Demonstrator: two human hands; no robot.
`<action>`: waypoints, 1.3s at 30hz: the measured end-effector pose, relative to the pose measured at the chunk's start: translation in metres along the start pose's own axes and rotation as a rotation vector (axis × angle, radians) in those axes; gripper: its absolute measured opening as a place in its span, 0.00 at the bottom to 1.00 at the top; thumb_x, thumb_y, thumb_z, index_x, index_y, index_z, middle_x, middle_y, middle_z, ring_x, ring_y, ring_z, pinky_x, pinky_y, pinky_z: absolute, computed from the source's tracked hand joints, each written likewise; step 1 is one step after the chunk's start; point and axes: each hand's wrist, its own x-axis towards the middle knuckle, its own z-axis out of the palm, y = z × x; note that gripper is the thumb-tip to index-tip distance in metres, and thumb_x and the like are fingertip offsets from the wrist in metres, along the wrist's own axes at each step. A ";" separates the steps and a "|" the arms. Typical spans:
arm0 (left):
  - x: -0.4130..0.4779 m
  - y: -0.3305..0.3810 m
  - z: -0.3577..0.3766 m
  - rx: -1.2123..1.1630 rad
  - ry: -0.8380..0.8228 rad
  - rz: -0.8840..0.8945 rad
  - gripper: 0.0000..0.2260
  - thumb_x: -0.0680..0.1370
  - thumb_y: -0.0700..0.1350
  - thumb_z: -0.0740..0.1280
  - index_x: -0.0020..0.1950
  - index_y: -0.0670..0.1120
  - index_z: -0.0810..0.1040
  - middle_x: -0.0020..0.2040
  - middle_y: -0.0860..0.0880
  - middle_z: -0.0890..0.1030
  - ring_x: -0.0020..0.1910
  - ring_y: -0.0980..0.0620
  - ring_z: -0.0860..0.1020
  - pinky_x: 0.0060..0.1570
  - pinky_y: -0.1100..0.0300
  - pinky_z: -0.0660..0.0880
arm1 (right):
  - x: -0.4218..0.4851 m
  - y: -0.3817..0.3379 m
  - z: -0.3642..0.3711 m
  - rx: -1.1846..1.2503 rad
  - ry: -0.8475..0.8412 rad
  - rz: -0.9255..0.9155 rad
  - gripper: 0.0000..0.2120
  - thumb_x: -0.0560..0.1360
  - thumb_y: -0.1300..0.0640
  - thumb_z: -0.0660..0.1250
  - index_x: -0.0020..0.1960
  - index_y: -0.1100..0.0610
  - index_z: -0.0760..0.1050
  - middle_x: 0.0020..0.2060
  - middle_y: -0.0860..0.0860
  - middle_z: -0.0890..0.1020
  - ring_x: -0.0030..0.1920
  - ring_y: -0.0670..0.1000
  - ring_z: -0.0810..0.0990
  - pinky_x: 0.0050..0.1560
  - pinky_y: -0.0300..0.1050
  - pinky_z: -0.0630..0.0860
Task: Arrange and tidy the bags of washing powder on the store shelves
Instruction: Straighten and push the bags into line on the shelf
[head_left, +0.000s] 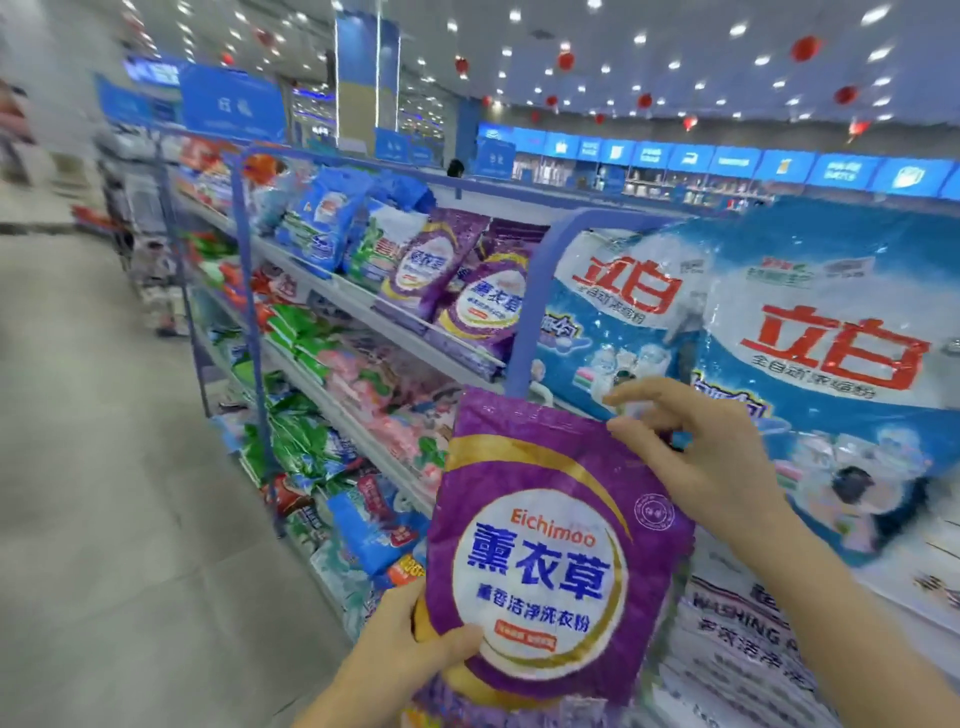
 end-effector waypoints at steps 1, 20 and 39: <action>0.000 0.004 -0.017 -0.002 0.026 0.003 0.43 0.48 0.59 0.82 0.56 0.39 0.79 0.50 0.44 0.85 0.50 0.47 0.83 0.45 0.61 0.78 | 0.006 -0.005 0.016 0.093 0.060 0.059 0.12 0.71 0.40 0.63 0.50 0.43 0.76 0.37 0.41 0.81 0.36 0.40 0.79 0.39 0.27 0.69; 0.183 0.116 -0.221 0.124 -0.106 0.232 0.09 0.72 0.50 0.69 0.52 0.53 0.78 0.47 0.57 0.85 0.47 0.59 0.82 0.45 0.68 0.76 | 0.102 -0.026 0.237 0.480 0.204 0.730 0.26 0.66 0.50 0.71 0.63 0.48 0.70 0.54 0.40 0.81 0.53 0.40 0.80 0.51 0.36 0.77; 0.383 0.165 -0.169 0.343 -0.437 0.197 0.18 0.80 0.55 0.61 0.66 0.49 0.69 0.62 0.54 0.76 0.58 0.54 0.75 0.61 0.54 0.70 | 0.190 0.085 0.215 0.039 0.449 0.858 0.23 0.77 0.56 0.65 0.69 0.56 0.62 0.62 0.49 0.74 0.62 0.49 0.72 0.63 0.46 0.67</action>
